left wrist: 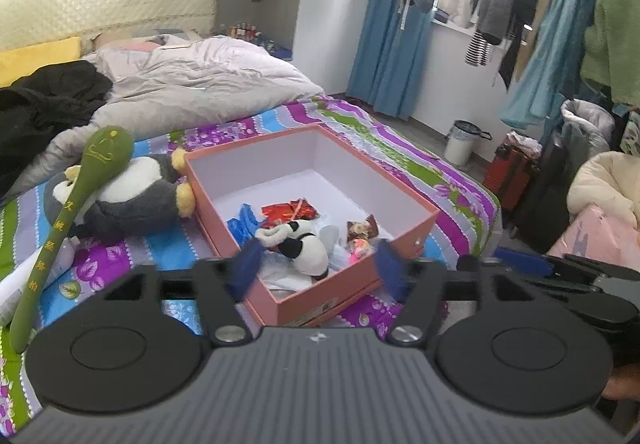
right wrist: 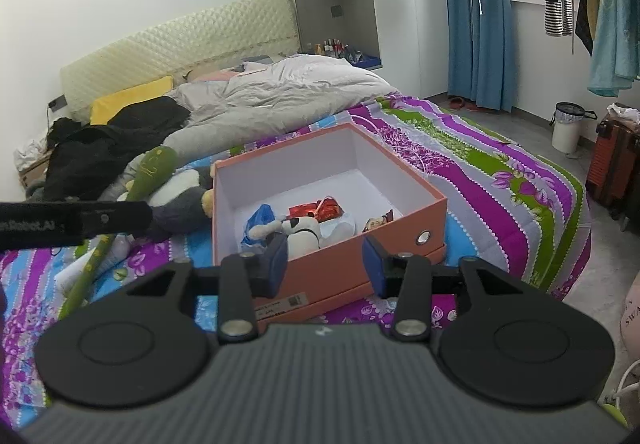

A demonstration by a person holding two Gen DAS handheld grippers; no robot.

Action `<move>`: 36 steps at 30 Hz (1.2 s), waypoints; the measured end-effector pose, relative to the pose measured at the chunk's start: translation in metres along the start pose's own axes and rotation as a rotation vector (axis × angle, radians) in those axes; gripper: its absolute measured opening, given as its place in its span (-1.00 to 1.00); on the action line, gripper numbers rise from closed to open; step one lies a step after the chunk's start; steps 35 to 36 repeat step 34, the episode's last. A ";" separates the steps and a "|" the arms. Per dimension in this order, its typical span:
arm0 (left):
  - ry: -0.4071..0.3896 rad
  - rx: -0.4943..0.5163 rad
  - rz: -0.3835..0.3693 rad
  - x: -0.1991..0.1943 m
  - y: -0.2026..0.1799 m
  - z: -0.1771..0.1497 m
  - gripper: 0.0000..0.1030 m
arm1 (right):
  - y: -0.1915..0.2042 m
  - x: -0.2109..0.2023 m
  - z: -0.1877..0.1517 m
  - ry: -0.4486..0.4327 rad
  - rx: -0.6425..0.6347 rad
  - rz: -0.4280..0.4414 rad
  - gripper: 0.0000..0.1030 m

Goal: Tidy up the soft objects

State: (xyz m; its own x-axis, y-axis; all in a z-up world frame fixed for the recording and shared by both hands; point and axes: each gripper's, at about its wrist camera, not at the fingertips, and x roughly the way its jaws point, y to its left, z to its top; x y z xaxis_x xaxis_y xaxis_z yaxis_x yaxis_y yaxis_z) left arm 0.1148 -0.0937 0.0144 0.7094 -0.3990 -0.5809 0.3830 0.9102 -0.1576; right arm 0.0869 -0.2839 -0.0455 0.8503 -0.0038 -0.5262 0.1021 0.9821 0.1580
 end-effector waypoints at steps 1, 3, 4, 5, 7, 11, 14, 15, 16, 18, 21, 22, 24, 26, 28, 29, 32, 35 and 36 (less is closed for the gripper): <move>-0.006 -0.004 0.007 0.000 0.001 0.001 0.68 | -0.001 0.000 0.000 -0.004 -0.002 -0.009 0.57; -0.016 -0.008 0.010 0.000 0.002 0.003 0.84 | -0.003 0.000 0.001 -0.021 -0.002 -0.016 0.82; -0.016 -0.011 0.012 0.000 0.003 0.004 0.86 | -0.004 0.000 0.002 -0.025 0.001 -0.016 0.88; -0.015 -0.014 0.016 0.001 0.003 0.006 0.90 | -0.005 0.001 0.002 -0.022 0.006 -0.021 0.94; -0.006 -0.014 0.019 0.003 0.004 0.006 0.95 | -0.007 0.001 0.003 -0.022 0.010 -0.037 1.00; 0.010 -0.013 0.023 0.005 0.004 0.006 0.98 | -0.008 0.003 0.002 -0.015 0.003 -0.060 1.00; 0.018 -0.014 0.025 0.006 0.004 0.004 0.99 | -0.009 0.004 0.002 -0.011 0.005 -0.055 1.00; 0.024 -0.014 0.023 0.006 0.004 0.004 1.00 | -0.008 0.005 0.002 -0.010 0.004 -0.055 1.00; 0.031 -0.015 0.023 0.007 0.005 0.004 1.00 | -0.008 0.005 0.002 -0.009 0.003 -0.055 1.00; 0.034 -0.015 0.028 0.007 0.005 0.004 1.00 | -0.007 0.005 0.002 -0.007 0.000 -0.053 1.00; 0.041 -0.014 0.031 0.007 0.005 0.004 1.00 | -0.006 0.004 0.002 -0.008 0.001 -0.055 1.00; 0.043 -0.015 0.033 0.007 0.005 0.004 1.00 | -0.006 0.004 0.002 -0.007 0.001 -0.056 1.00; 0.044 -0.010 0.039 0.008 0.003 0.004 1.00 | -0.006 0.005 0.002 -0.005 0.003 -0.057 1.00; 0.048 0.001 0.049 0.009 0.001 0.003 1.00 | -0.005 0.005 0.001 0.002 0.003 -0.053 1.00; 0.049 0.011 0.057 0.009 -0.001 0.002 1.00 | -0.005 0.006 0.000 0.005 0.002 -0.050 1.00; 0.048 0.014 0.055 0.008 -0.001 0.002 1.00 | -0.005 0.007 0.000 0.005 0.001 -0.050 1.00; 0.051 0.014 0.052 0.008 -0.001 0.000 1.00 | -0.003 0.009 -0.001 0.016 0.001 -0.048 1.00; 0.051 0.022 0.062 0.008 -0.001 0.000 1.00 | -0.002 0.008 -0.001 0.012 0.000 -0.046 1.00; 0.051 0.022 0.062 0.008 -0.001 0.000 1.00 | -0.002 0.008 -0.001 0.012 0.000 -0.046 1.00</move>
